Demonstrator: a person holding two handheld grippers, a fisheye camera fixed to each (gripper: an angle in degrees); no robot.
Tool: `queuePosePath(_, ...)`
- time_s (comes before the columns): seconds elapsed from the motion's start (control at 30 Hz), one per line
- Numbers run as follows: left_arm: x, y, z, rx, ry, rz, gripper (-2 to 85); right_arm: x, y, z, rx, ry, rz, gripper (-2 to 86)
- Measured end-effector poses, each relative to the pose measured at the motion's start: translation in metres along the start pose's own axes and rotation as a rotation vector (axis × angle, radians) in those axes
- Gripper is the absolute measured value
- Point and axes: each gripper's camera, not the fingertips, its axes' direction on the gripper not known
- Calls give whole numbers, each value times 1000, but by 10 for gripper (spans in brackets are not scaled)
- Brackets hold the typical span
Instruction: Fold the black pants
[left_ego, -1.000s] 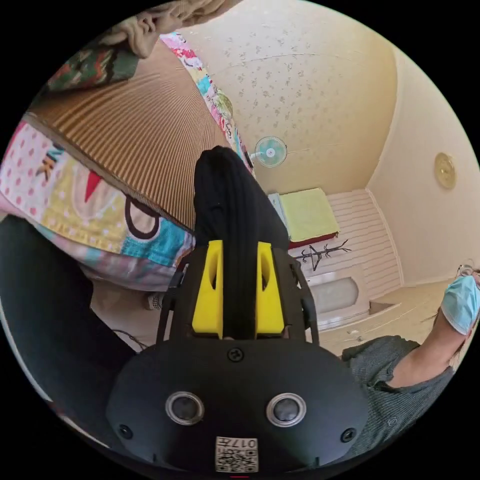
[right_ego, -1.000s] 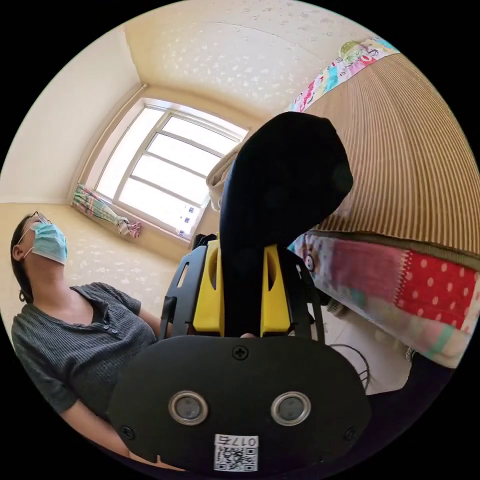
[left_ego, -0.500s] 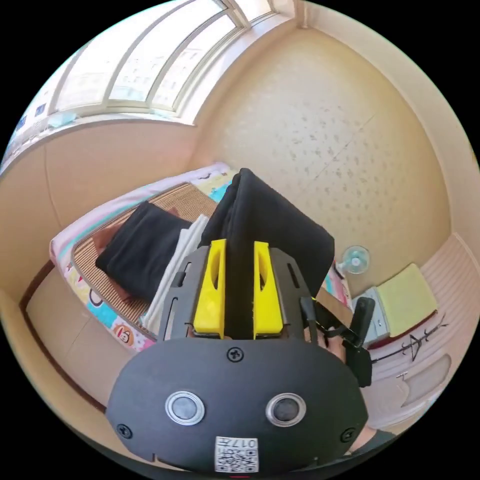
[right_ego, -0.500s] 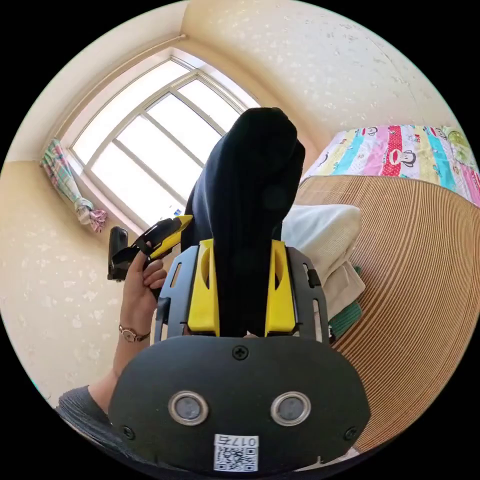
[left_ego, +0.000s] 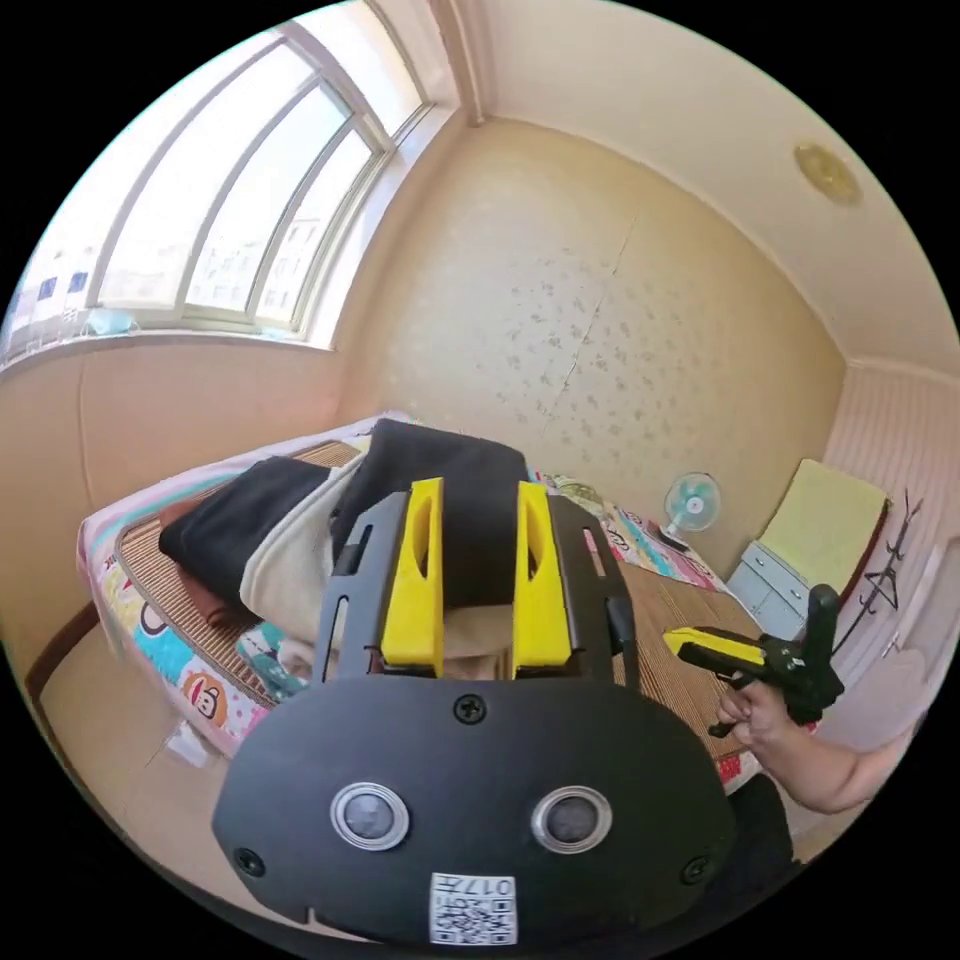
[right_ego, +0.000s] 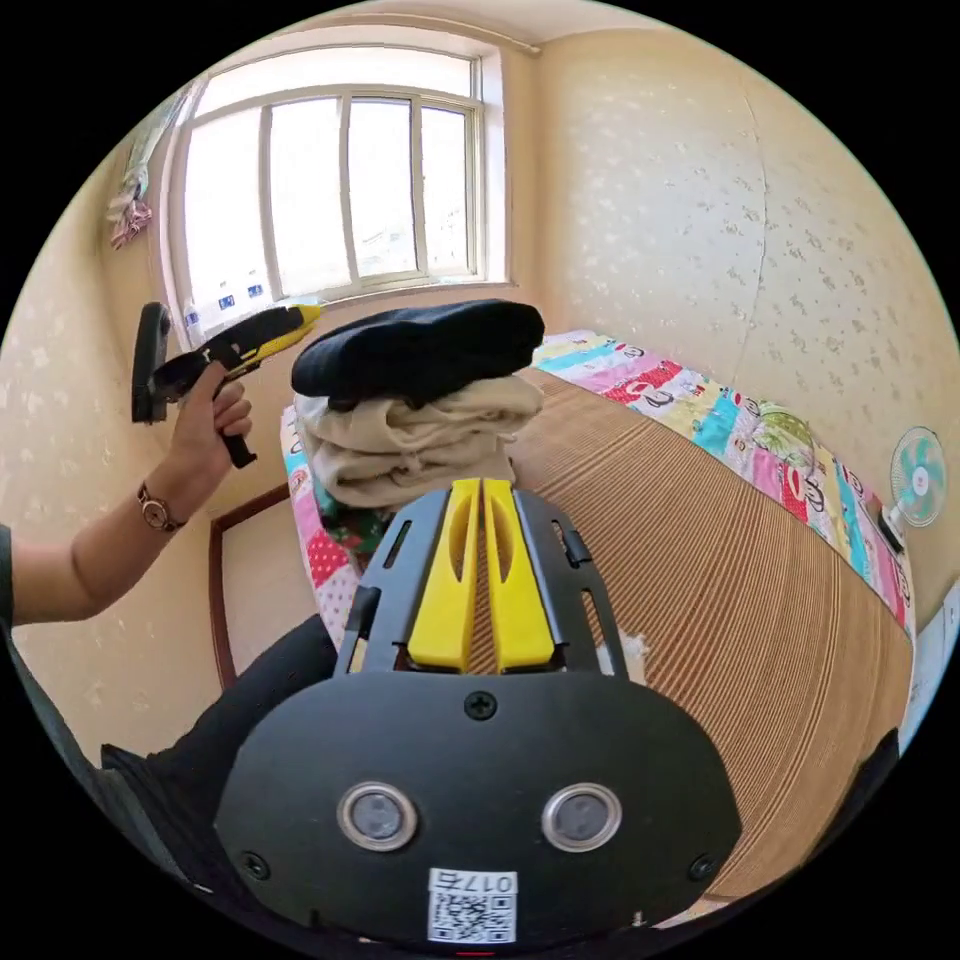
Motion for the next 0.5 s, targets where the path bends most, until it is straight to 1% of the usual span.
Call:
queuePosePath(0.03,23,25,-9,-21,96,21,70,13,21,-1,-39,-14,44,16)
queuePosePath(0.07,45,56,-10,-70,196,0,72,41,63,-4,-112,-84,167,12)
queuePosePath(0.1,55,74,-8,-94,236,-19,78,69,110,-10,-140,-177,325,9)
queuePosePath(0.13,76,111,2,-162,293,-37,88,81,134,-15,-132,-219,400,8)
queuePosePath(0.17,97,143,19,-259,317,-23,86,98,180,-31,-89,-274,514,7)
queuePosePath(0.2,106,157,30,-317,316,-14,86,108,218,-50,-46,-272,612,6)
queuePosePath(0.23,121,180,53,-440,308,-17,83,112,234,-60,-33,-254,652,6)
queuePosePath(0.27,133,194,73,-507,312,-24,84,116,257,-80,-21,-206,704,5)
queuePosePath(0.3,138,198,81,-522,319,-26,87,118,274,-98,-16,-149,734,5)
queuePosePath(0.33,151,201,97,-535,335,-18,113,118,281,-106,-11,-122,746,5)
queuePosePath(0.37,167,198,114,-553,324,13,161,120,291,-122,5,-82,766,5)
queuePosePath(0.43,195,192,144,-612,260,97,203,124,302,-140,28,-61,784,5)
queuePosePath(0.5,221,192,174,-650,191,183,206,134,313,-159,57,-33,825,5)
